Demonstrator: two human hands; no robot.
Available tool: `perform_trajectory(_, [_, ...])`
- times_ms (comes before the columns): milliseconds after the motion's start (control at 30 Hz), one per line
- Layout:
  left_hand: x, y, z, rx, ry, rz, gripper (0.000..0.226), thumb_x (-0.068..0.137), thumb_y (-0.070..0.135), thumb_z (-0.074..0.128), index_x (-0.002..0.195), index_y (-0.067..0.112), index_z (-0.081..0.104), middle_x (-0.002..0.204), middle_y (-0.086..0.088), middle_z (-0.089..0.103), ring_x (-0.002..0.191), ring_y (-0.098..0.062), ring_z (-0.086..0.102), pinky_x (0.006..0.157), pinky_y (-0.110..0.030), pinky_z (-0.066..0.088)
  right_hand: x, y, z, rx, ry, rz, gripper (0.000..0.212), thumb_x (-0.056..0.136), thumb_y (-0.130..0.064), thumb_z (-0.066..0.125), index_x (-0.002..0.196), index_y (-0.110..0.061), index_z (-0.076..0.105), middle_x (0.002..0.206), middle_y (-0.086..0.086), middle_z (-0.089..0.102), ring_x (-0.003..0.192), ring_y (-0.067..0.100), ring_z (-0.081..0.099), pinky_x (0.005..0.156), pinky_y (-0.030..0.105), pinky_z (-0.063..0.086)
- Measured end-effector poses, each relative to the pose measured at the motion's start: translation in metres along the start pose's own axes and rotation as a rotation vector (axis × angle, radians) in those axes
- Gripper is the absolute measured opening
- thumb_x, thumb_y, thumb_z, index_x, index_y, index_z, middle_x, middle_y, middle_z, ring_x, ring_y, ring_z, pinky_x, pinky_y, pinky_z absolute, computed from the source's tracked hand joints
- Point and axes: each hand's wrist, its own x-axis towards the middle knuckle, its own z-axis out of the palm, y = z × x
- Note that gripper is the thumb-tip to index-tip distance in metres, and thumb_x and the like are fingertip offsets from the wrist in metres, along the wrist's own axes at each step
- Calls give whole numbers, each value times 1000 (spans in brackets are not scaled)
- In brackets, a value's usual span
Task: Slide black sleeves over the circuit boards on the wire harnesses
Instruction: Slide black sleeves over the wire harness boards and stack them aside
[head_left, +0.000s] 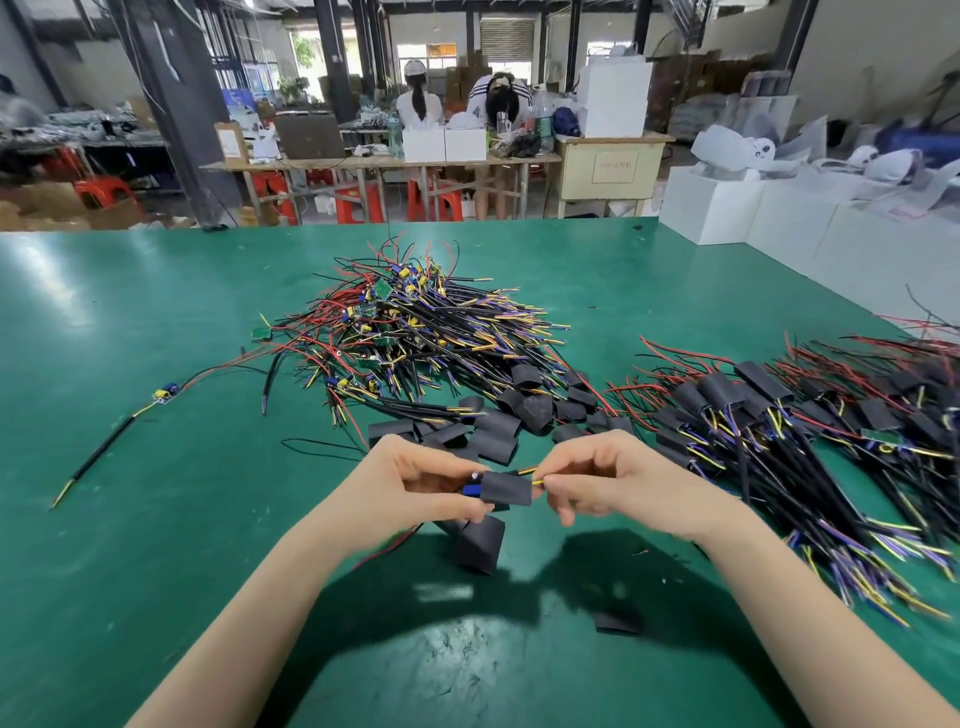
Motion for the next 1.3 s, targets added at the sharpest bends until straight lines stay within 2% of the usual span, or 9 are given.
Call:
perform_trajectory(67, [1,-1,2,-15,16,-2,24,71,5,81,92,17,80,73,-5,73,63,-13,65,66,-24,55,2,0,2,-66,104,-3,13,90,-25,63,99,-17,68,72,3,68,53,12,36,50,19,29])
perform_trajectory(133, [2,-1,4,3,42,5,21,72,12,79,92,17,80,67,-3,70,57,-12,60,62,-22,51,5,3,6,-211,215,-21,28,81,-32,74,106,-24,68,82,2,72,58,8,47,57,17,39])
perform_trajectory(267, [3,-1,3,37,44,28,25,76,14,75,98,25,79,70,1,70,57,-8,57,61,-18,49,6,9,10,-198,257,-35,24,75,-17,81,97,-24,76,83,-1,74,67,5,60,66,19,49])
perform_trajectory(433, [5,-4,1,-22,79,36,30,84,12,68,114,13,68,72,-4,69,63,-15,60,67,-20,50,8,10,12,-208,355,-105,26,76,-10,79,100,-19,75,91,-1,75,80,8,68,83,26,55])
perform_trajectory(500, [6,-5,2,-41,132,54,19,85,6,68,103,11,66,72,-8,70,61,-18,63,65,-22,51,9,9,14,-238,385,-140,25,77,-9,78,100,-17,76,89,-1,74,80,9,68,79,27,55])
perform_trajectory(600, [7,-5,4,-103,197,88,12,77,16,72,87,10,66,73,-12,71,60,-19,65,63,-23,53,11,10,18,-254,449,-184,22,77,-9,78,98,-16,76,83,-4,73,73,5,66,70,21,50])
perform_trajectory(733, [6,-6,5,-133,196,120,10,75,15,73,83,11,68,74,-15,72,61,-19,65,63,-24,54,12,10,25,-138,489,-204,24,77,-6,76,96,-21,76,88,1,72,65,13,67,67,29,58])
perform_trajectory(1100, [9,-9,6,-290,188,115,16,81,14,73,96,18,75,78,-10,73,71,-21,69,69,-24,54,15,7,26,109,501,-149,30,78,3,71,99,-19,73,78,-3,75,71,7,68,66,23,57])
perform_trajectory(1300, [9,-10,8,-274,164,94,24,78,23,75,100,17,71,78,-11,72,71,-22,68,70,-27,54,17,12,31,58,499,-155,31,83,1,68,102,-23,72,84,-7,75,79,8,70,68,23,57])
